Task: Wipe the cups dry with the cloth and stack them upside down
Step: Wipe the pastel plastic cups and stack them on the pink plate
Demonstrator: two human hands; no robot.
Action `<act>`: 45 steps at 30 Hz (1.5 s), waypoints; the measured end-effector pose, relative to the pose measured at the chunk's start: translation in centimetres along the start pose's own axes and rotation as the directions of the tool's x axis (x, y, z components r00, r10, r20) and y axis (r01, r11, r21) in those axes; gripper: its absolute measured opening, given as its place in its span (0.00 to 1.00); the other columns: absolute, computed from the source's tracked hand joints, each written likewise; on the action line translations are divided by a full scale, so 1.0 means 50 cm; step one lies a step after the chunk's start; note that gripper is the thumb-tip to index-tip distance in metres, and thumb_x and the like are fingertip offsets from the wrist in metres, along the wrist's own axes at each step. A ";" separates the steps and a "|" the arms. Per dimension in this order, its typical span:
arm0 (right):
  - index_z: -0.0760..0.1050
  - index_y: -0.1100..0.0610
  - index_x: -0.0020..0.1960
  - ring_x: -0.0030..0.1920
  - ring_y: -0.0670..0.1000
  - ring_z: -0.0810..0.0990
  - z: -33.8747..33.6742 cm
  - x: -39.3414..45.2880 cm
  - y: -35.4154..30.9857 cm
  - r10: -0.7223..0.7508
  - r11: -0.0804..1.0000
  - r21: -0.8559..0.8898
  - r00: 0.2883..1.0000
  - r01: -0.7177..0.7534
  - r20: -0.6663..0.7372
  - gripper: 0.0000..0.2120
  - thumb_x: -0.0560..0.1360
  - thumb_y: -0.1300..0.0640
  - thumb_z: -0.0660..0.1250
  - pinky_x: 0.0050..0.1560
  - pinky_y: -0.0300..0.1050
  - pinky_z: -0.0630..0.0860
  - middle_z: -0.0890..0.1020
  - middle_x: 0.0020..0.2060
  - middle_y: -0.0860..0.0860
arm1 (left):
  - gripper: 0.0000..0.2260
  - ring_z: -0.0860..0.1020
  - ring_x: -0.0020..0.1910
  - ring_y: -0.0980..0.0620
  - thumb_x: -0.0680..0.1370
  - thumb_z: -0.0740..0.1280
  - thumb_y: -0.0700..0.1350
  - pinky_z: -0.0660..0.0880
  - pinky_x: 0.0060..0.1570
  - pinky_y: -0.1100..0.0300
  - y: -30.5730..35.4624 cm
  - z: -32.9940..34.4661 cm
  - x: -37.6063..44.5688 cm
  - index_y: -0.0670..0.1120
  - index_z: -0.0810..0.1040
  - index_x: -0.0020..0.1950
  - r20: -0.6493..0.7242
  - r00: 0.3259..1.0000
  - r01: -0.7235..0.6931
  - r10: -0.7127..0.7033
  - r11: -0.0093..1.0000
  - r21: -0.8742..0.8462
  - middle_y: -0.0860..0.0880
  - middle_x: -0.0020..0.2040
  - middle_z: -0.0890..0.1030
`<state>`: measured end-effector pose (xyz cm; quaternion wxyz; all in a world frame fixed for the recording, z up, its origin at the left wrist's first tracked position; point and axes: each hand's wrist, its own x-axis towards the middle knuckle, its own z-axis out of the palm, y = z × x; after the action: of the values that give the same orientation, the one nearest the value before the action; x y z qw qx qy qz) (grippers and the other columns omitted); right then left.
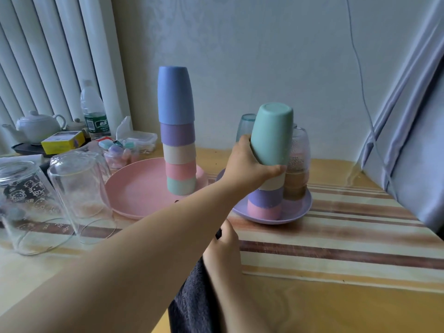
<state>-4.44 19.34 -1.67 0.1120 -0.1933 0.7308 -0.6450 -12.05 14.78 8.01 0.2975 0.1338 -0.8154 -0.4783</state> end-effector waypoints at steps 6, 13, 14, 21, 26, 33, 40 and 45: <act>0.67 0.48 0.40 0.37 0.45 0.65 0.006 -0.001 0.001 0.003 1.000 0.023 1.000 -0.003 -0.016 0.11 0.75 0.62 0.61 0.41 0.36 0.66 0.70 0.32 0.41 | 0.29 0.77 0.51 0.49 0.64 0.80 0.47 0.75 0.45 0.56 0.012 0.000 0.001 0.45 0.67 0.57 -0.007 0.999 -0.041 0.041 0.999 0.014 0.47 0.52 0.76; 0.75 0.58 0.54 0.41 0.45 0.65 0.009 0.003 0.009 -0.007 1.000 0.007 0.999 0.007 -0.037 0.09 0.77 0.60 0.60 0.45 0.35 0.67 0.74 0.42 0.45 | 0.30 0.71 0.50 0.49 0.68 0.78 0.53 0.68 0.47 0.57 0.017 -0.004 0.001 0.42 0.66 0.59 0.025 0.995 -0.103 0.100 0.974 0.202 0.49 0.53 0.69; 0.76 0.59 0.56 0.40 0.44 0.66 0.009 0.003 0.009 -0.015 1.000 0.003 0.999 0.015 -0.040 0.10 0.77 0.60 0.60 0.44 0.33 0.67 0.75 0.42 0.45 | 0.30 0.70 0.50 0.48 0.68 0.77 0.53 0.68 0.47 0.57 0.019 -0.005 0.002 0.42 0.66 0.59 0.027 0.994 -0.109 0.106 0.971 0.214 0.49 0.53 0.69; 0.75 0.58 0.59 0.42 0.44 0.68 0.007 0.003 0.006 -0.017 1.000 -0.013 0.998 0.017 -0.055 0.12 0.78 0.57 0.60 0.45 0.31 0.67 0.79 0.46 0.48 | 0.29 0.69 0.50 0.52 0.68 0.77 0.51 0.66 0.47 0.60 0.027 -0.008 0.013 0.43 0.66 0.59 0.025 0.995 -0.104 0.102 0.983 0.153 0.49 0.54 0.68; 0.76 0.56 0.54 0.41 0.43 0.69 0.010 0.001 0.008 0.007 1.000 -0.003 0.999 -0.007 -0.046 0.08 0.77 0.59 0.60 0.46 0.34 0.68 0.79 0.45 0.48 | 0.29 0.72 0.55 0.51 0.67 0.78 0.49 0.71 0.49 0.58 0.026 0.001 0.009 0.44 0.66 0.60 -0.015 0.995 -0.096 0.097 0.994 0.052 0.48 0.56 0.70; 0.75 0.56 0.61 0.50 0.45 0.75 0.005 -0.004 -0.004 -0.019 0.999 -0.039 0.998 0.016 -0.053 0.13 0.78 0.58 0.60 0.45 0.28 0.66 0.81 0.54 0.48 | 0.31 0.73 0.62 0.50 0.68 0.79 0.47 0.74 0.57 0.55 0.052 -0.022 0.020 0.44 0.65 0.64 -0.060 0.996 -0.078 0.069 0.986 -0.149 0.46 0.62 0.71; 0.75 0.55 0.60 0.51 0.42 0.73 0.002 -0.004 -0.010 -0.068 0.997 -0.023 0.998 0.068 -0.006 0.12 0.78 0.59 0.60 0.42 0.16 0.63 0.78 0.49 0.44 | 0.34 0.76 0.50 0.57 0.66 0.78 0.51 0.75 0.48 0.66 0.052 -0.188 -0.055 0.51 0.57 0.60 -0.002 0.995 -0.095 0.095 0.995 -0.017 0.50 0.55 0.75; 0.73 0.49 0.52 0.50 0.43 0.76 0.007 -0.006 -0.016 -0.101 0.993 0.060 0.995 0.102 -0.023 0.09 0.79 0.62 0.59 0.43 0.20 0.66 0.77 0.44 0.38 | 0.34 0.83 0.44 0.48 0.56 0.76 0.55 0.81 0.43 0.54 -0.063 -0.267 -0.188 0.55 0.66 0.59 0.028 0.995 0.099 -0.096 0.986 -0.137 0.45 0.51 0.81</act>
<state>-3.92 19.05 -0.98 0.0778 -0.2204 0.7011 -0.6737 3.31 8.53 6.81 0.2736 0.1475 -0.7758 -0.5492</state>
